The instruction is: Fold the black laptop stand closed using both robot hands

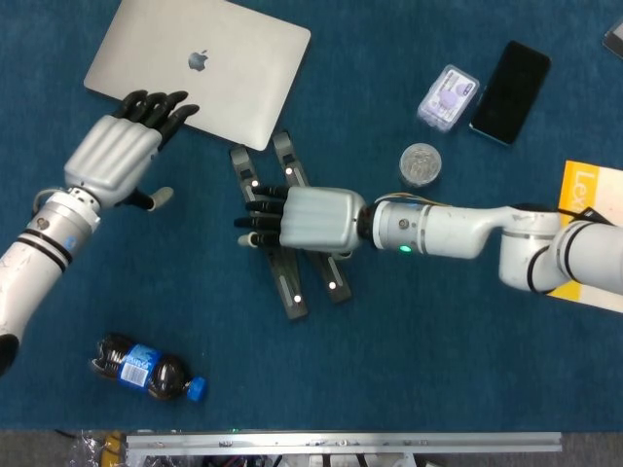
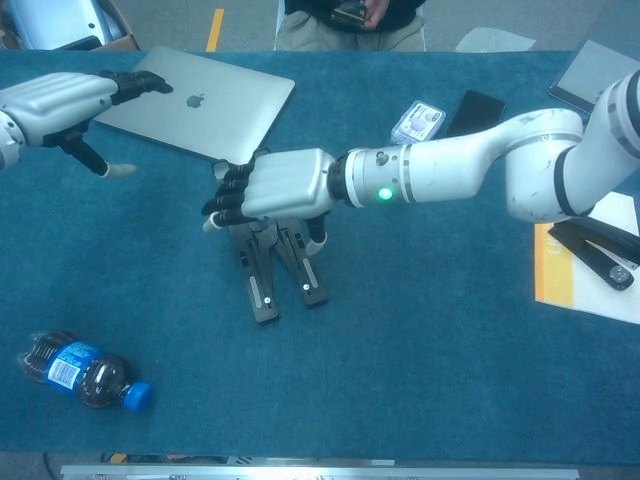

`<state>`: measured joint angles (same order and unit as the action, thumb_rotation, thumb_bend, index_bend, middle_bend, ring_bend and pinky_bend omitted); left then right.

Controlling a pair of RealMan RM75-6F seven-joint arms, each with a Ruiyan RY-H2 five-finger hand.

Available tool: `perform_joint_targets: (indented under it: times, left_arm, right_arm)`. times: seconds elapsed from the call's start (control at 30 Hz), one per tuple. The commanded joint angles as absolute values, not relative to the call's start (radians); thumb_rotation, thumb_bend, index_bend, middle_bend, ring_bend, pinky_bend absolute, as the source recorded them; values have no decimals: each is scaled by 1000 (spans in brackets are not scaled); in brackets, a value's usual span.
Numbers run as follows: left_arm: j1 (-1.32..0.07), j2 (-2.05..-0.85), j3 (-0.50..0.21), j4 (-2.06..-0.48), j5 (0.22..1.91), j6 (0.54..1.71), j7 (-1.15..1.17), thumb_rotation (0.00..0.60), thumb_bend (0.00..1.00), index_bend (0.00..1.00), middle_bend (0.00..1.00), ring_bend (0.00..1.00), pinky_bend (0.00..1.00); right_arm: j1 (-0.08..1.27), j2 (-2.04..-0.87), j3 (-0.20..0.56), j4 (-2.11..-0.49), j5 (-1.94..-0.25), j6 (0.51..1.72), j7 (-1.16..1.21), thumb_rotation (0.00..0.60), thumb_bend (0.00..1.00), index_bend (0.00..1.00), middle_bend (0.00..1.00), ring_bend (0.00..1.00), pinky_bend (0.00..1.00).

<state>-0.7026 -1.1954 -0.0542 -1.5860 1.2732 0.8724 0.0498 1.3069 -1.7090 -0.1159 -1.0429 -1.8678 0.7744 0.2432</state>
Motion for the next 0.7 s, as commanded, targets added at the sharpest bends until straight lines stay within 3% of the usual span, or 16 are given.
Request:
perform_joint_targets:
  times: [0.03, 0.3, 0.7]
  left_arm:
    - [-697, -1192, -53, -1584, 1272, 873, 47, 600, 255, 0, 0, 0, 5]
    - [-686, -1191, -52, -1581, 1279, 872, 34, 600, 255, 0, 0, 0, 5]
    - [-678, -1197, -57, -1571, 1287, 873, 24, 600, 256, 0, 0, 0, 5]
  right_arm:
    - [1320, -1720, -137, -1020, -1893, 789, 256, 600, 0, 0, 0, 0, 46]
    - [1320, -1738, -204, -983, -1933, 801, 273, 600, 0, 0, 0, 0, 46]
    - [1327, -1786, -201, -933, -1914, 788, 282, 600, 0, 0, 0, 0, 46]
